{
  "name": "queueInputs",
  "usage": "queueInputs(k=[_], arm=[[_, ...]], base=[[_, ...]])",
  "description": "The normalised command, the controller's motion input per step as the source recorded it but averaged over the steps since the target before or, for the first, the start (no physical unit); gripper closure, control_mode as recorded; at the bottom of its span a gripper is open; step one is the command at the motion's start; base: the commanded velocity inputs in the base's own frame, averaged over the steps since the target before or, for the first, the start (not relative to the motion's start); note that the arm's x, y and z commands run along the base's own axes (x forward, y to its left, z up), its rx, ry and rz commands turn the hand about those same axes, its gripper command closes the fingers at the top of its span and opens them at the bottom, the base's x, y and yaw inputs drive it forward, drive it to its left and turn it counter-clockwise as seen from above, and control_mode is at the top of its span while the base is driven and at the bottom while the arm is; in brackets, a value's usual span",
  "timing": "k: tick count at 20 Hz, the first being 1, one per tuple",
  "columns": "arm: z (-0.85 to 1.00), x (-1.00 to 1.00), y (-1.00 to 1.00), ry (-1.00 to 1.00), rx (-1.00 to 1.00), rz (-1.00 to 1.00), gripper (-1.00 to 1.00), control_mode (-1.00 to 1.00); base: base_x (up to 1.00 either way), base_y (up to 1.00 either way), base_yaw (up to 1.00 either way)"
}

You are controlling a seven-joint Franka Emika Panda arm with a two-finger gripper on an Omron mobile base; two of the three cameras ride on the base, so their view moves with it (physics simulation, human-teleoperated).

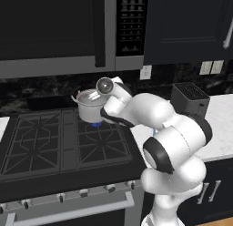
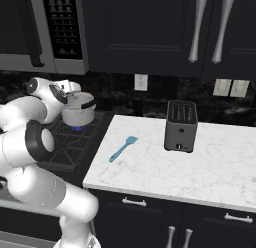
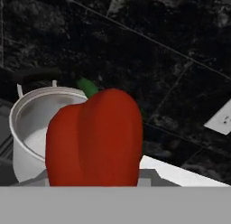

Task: Put the bell pepper and sweet potato in the pot. Retrieve the spatula and lightly stir the vegetables in the pot.

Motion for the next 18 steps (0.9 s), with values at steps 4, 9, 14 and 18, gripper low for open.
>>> queueInputs(k=[4,9,14,18], arm=[[-0.4,0.54,0.18,0.0,0.0,0.0,1.0,-1.0],[-0.26,0.44,0.08,0.0,0.0,0.0,1.0,-1.0],[-0.19,0.45,0.1,0.0,0.01,0.0,-1.0,-1.0],[-0.01,0.12,0.09,0.0,0.02,-0.01,-1.0,-1.0]], base=[[0.0,0.0,0.0],[0.0,0.0,0.0],[0.0,0.0,0.0],[0.0,0.0,0.0]])
